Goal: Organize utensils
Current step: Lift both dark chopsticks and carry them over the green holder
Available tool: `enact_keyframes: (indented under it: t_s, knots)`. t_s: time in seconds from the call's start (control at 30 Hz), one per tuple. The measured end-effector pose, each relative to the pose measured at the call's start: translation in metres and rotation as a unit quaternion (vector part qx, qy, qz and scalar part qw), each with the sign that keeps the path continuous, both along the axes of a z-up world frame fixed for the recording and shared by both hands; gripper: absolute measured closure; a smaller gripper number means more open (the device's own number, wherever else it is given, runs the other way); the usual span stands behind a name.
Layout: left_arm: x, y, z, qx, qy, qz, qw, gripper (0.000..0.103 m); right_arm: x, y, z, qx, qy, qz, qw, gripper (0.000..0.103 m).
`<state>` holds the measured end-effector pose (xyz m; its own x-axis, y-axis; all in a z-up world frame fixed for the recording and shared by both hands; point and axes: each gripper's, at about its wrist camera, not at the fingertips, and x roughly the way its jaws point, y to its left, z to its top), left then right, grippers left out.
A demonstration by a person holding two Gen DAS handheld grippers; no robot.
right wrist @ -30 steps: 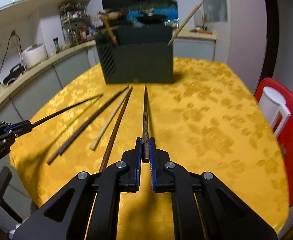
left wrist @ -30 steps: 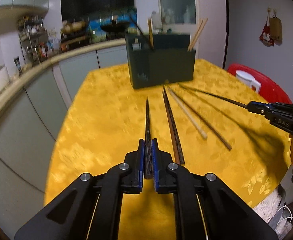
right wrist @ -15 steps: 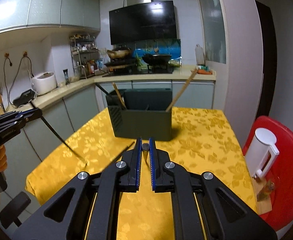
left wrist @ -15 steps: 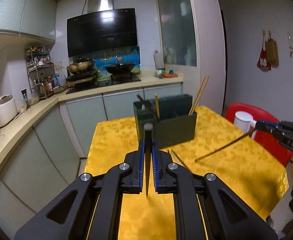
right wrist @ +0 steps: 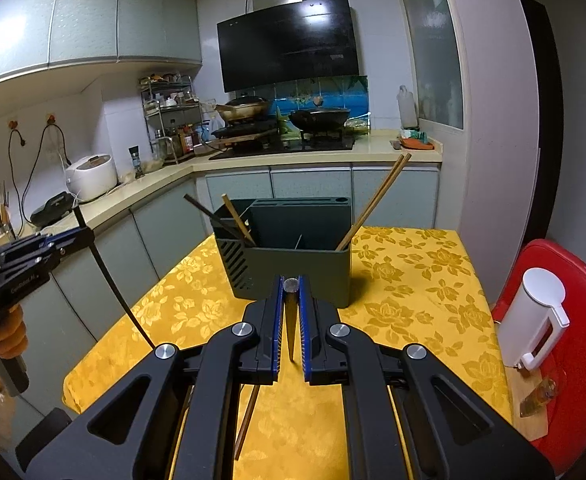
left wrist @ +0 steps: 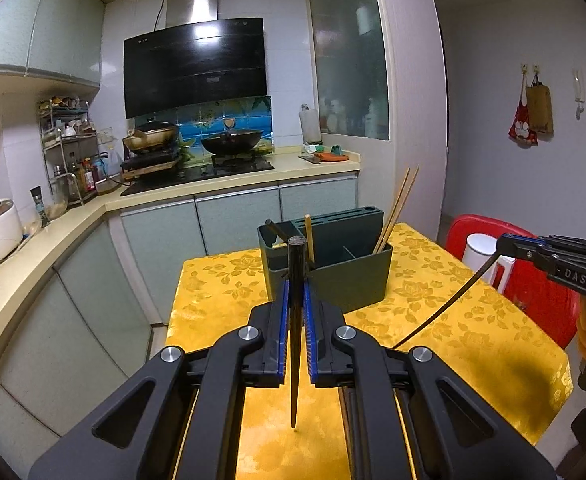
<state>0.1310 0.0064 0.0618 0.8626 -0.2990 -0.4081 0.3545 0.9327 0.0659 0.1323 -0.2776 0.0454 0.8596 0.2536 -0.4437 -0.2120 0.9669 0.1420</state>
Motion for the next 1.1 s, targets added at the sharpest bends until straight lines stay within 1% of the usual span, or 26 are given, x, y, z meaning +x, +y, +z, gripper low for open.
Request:
enact_keyframes:
  t_s: [0.2,0.27,0.4,0.53,0.77,0.93,1.1]
  knots:
    - [0.026,-0.001,0.011,-0.015,0.011,-0.009,0.9998,0.096,0.031,-0.009,0.017,0.005,0.016,0.002,1.000,0.095]
    - [0.033,-0.005,0.016,-0.017,0.013,-0.013,0.9997,0.096,0.041,-0.011,0.027,0.007,0.015,0.006,1.000,0.095]
    - [0.047,-0.016,0.035,-0.016,0.008,-0.023,0.9996,0.096,0.055,-0.010,0.053,-0.005,-0.005,0.008,1.000,0.095]
    - [0.064,-0.030,0.060,-0.021,-0.003,-0.038,0.9990,0.096,0.070,-0.009,0.078,-0.010,-0.023,0.007,1.000,0.095]
    - [0.101,-0.054,0.093,-0.042,-0.013,-0.040,0.9982,0.096,0.103,-0.009,0.112,-0.016,-0.035,-0.011,0.999,0.095]
    - [0.126,-0.075,0.106,-0.043,-0.022,-0.041,0.9980,0.096,0.122,-0.006,0.125,-0.017,-0.043,-0.015,0.999,0.095]
    - [0.149,-0.093,0.104,-0.036,-0.033,-0.030,0.9984,0.096,0.142,-0.003,0.121,-0.029,-0.029,-0.018,0.999,0.095]
